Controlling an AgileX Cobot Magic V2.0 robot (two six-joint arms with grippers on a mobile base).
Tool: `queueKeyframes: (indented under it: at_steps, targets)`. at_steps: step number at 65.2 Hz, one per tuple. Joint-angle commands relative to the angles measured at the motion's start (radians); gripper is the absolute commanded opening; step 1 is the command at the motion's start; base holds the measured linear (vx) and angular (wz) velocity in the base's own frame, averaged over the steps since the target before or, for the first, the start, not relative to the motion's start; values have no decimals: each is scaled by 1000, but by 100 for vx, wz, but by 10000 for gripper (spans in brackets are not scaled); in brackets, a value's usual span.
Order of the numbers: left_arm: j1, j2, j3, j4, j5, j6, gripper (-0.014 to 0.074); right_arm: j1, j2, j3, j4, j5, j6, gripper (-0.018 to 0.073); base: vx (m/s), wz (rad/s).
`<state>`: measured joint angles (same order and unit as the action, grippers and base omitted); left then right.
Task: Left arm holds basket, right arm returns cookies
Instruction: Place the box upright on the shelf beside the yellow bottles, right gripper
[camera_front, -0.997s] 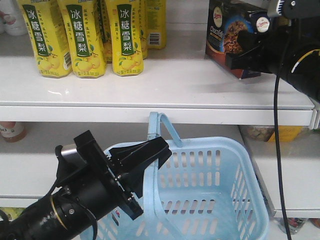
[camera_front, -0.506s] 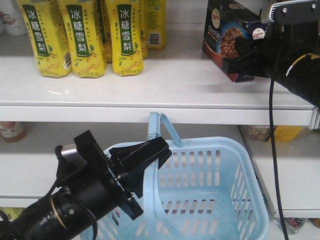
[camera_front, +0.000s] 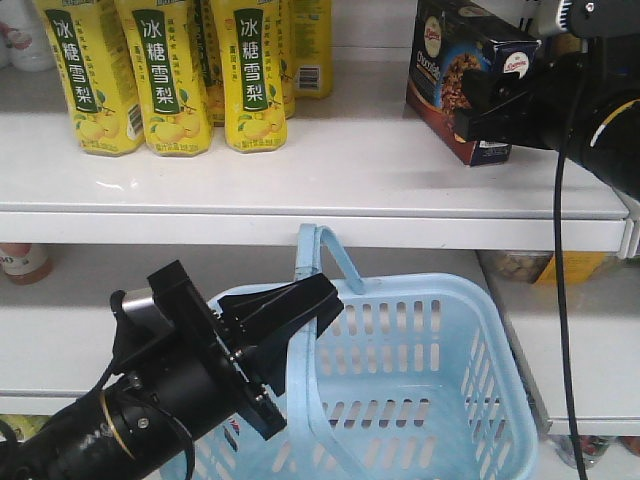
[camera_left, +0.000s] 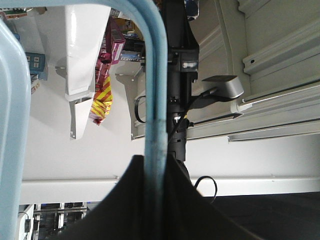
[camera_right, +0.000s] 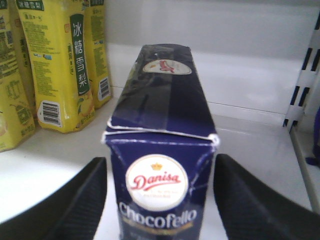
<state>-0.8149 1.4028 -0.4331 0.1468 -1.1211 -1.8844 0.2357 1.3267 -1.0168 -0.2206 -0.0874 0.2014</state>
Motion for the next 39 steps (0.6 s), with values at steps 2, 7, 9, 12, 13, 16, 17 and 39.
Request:
queueKeyframes:
  at_steps: [2, 7, 9, 12, 13, 16, 17, 39]
  targets:
    - [7, -31, -27, -61, -251, 7, 0, -3, -55, -29, 0, -16, -6, 468, 0, 0]
    - [7, -31, -27, -61, -251, 7, 0, 17, -79, -29, 0, 25, -6, 468, 0, 0]
    - [7, -31, -27, -61, -251, 7, 0, 24, -89, -29, 1, 38, -6, 468, 0, 0]
    - [7, -31, -27, -61, -251, 7, 0, 33, -106, -29, 3, 59, -6, 468, 0, 0]
    - [7, -31, -27, -61, -251, 7, 0, 36, -111, -29, 4, 64, -6, 468, 0, 0]
    - [7, -31, -27, -61, -251, 7, 0, 47, -127, -29, 13, 79, -6, 468, 0, 0]
    - [7, -31, -27, -61, -251, 7, 0, 48, -135, -29, 13, 87, -6, 468, 0, 0]
    - [7, -31, -27, -61, -251, 7, 0, 54, -313, -29, 18, 186, -8, 463, 0, 0]
